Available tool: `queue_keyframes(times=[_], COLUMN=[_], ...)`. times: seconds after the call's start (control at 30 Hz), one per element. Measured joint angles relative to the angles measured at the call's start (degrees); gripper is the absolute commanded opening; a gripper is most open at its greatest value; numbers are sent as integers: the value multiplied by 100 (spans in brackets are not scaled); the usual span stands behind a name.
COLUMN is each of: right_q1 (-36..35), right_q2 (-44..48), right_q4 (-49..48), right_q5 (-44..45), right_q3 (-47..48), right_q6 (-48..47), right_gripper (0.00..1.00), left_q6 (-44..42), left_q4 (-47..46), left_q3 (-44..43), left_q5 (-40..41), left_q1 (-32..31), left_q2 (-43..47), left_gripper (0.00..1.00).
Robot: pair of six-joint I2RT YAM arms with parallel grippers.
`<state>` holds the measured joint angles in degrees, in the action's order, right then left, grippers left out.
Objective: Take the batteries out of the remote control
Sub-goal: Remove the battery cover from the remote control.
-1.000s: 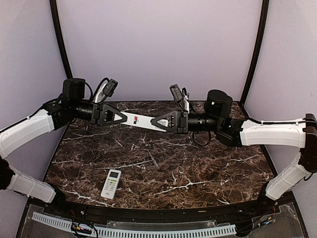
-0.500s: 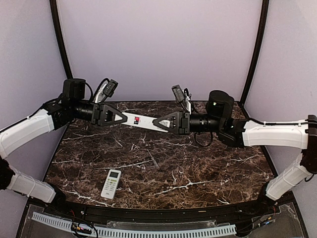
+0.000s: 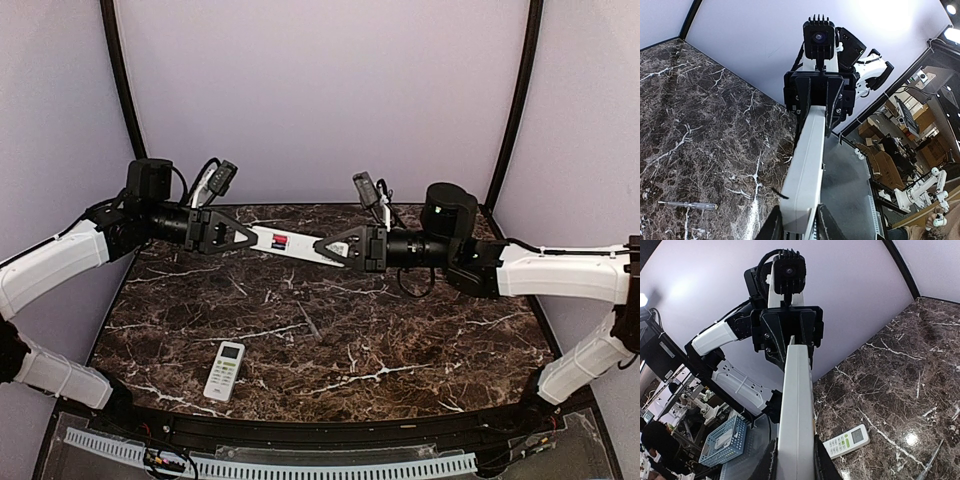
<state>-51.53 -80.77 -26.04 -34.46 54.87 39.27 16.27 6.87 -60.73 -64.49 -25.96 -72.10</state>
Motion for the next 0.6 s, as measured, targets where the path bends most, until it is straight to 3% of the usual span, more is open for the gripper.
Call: queue_keyframes(times=[0.6], right_q1=[55], right_q2=[173], right_q4=[258], right_q5=[492], right_q3=[-59], right_q6=[-131], right_gripper=[0], left_q6=[-20], left_q4=[13], left_q3=[-4], left_q5=[42], left_q1=[66], left_q2=[4], left_gripper=[7])
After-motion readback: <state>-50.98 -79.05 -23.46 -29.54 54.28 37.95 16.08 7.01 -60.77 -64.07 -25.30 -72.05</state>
